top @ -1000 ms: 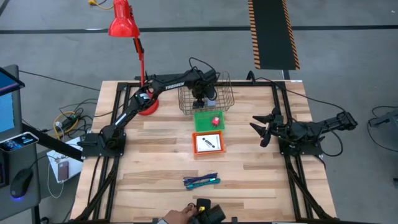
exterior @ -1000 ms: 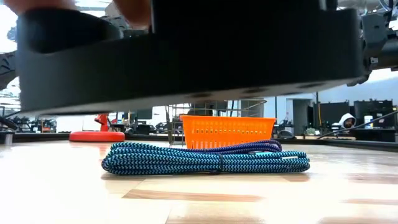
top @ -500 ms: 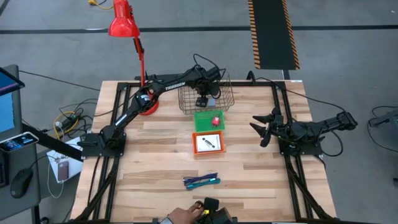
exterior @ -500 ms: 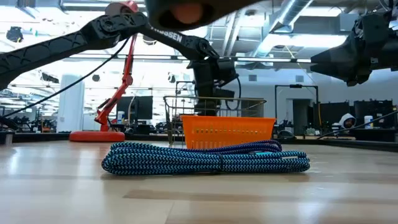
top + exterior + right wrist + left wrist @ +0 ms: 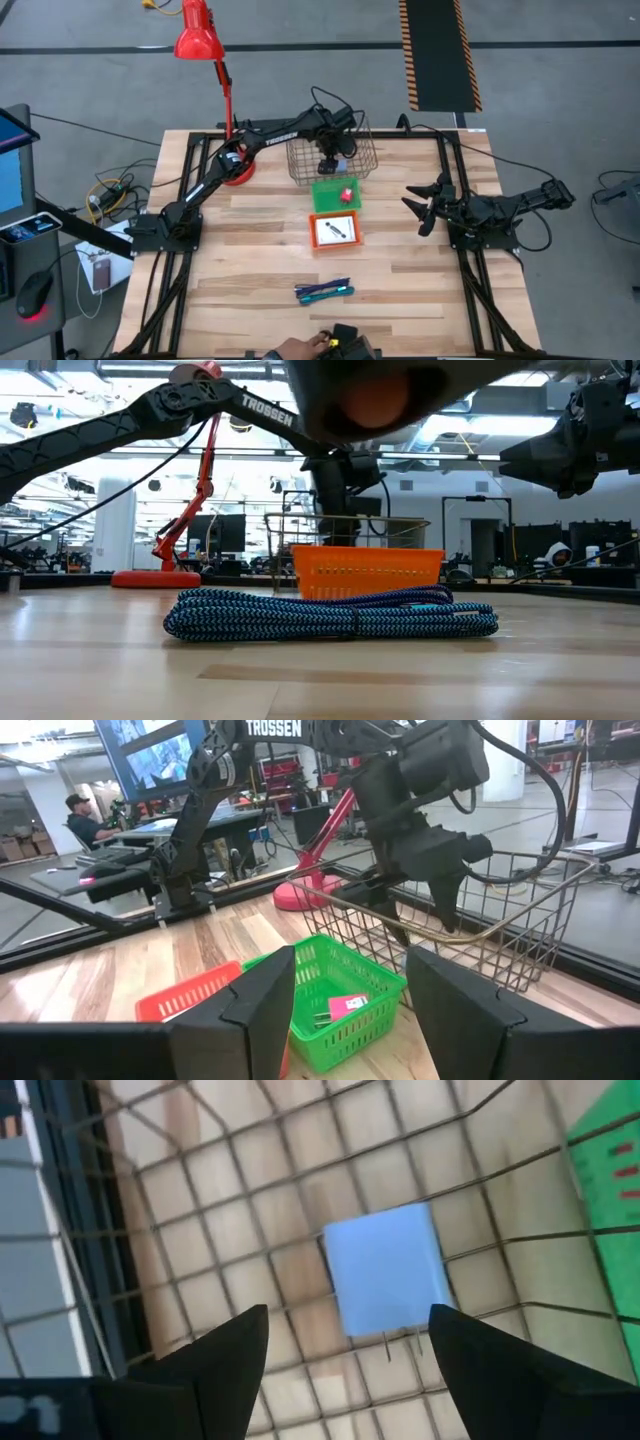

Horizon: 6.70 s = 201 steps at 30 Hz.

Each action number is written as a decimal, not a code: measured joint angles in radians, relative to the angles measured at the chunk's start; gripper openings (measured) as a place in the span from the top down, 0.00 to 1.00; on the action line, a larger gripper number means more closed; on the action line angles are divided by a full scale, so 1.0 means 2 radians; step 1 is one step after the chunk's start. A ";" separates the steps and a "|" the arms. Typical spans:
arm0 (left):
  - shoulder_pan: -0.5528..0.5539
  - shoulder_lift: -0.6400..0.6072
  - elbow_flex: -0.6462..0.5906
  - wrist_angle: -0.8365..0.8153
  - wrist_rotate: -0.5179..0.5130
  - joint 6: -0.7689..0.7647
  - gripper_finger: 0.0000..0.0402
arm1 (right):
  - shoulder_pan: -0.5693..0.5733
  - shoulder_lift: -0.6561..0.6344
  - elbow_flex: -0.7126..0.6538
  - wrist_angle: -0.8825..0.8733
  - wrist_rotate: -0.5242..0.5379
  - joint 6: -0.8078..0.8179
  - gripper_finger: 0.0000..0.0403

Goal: Pick and place items into bin
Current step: Put the blue charger adapter into the green basket, then put the blue charger cable into the gold wire basket

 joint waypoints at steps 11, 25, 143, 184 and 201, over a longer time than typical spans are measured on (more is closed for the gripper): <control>-0.002 0.001 -0.001 0.010 0.015 0.017 0.34 | 0.000 0.000 0.000 0.000 0.000 0.000 0.54; -0.002 0.001 -0.002 0.014 0.031 0.074 0.34 | 0.000 0.000 0.000 0.000 0.000 0.000 0.54; -0.126 -0.136 -0.051 -0.063 0.050 -0.105 0.52 | 0.000 0.001 0.000 0.000 0.000 0.000 0.54; -0.170 -0.195 -0.050 -0.260 -0.192 -0.303 0.46 | 0.000 0.001 0.000 0.000 0.000 0.000 0.54; -0.272 -0.218 -0.051 -0.164 -0.037 -0.329 0.46 | 0.000 0.002 0.000 0.000 0.000 0.000 0.54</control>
